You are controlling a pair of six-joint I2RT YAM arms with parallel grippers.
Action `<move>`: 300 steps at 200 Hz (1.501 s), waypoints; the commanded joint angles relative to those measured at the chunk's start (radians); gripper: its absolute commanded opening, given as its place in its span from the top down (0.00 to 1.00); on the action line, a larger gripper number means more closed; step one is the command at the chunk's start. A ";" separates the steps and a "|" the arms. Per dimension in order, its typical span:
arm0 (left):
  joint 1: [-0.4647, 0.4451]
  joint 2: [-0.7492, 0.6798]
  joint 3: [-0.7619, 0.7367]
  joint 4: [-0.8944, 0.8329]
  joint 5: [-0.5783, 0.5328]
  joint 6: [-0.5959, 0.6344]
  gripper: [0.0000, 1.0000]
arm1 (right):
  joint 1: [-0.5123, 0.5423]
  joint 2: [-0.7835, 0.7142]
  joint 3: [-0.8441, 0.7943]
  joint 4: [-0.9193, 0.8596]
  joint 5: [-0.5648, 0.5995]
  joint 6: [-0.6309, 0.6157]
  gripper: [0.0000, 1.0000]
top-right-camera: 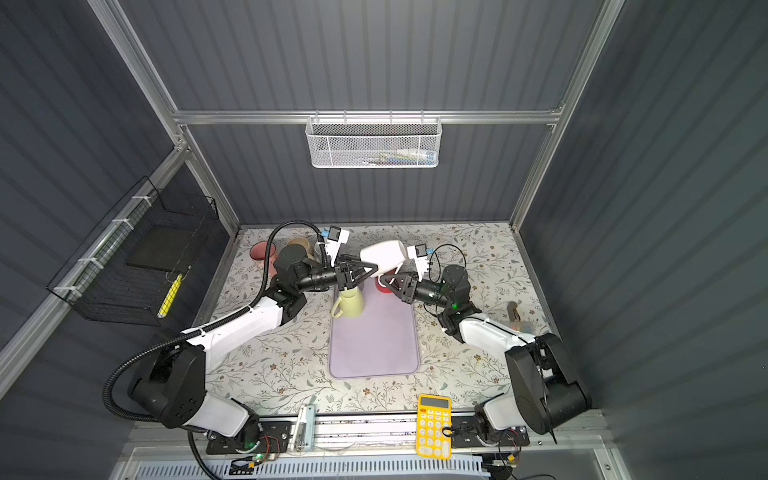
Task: Turn the mug right side up
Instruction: 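Close the left gripper on the white mug's base beside the right gripper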
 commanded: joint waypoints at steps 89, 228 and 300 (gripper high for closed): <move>-0.002 0.029 0.031 0.143 0.020 -0.050 0.59 | 0.013 0.020 -0.003 0.196 -0.008 0.060 0.90; -0.003 0.050 0.025 0.205 0.011 -0.080 0.73 | 0.021 0.092 0.001 0.334 -0.004 0.133 0.88; -0.004 0.064 0.030 0.210 0.011 -0.082 0.89 | 0.021 0.101 -0.007 0.345 0.002 0.141 0.79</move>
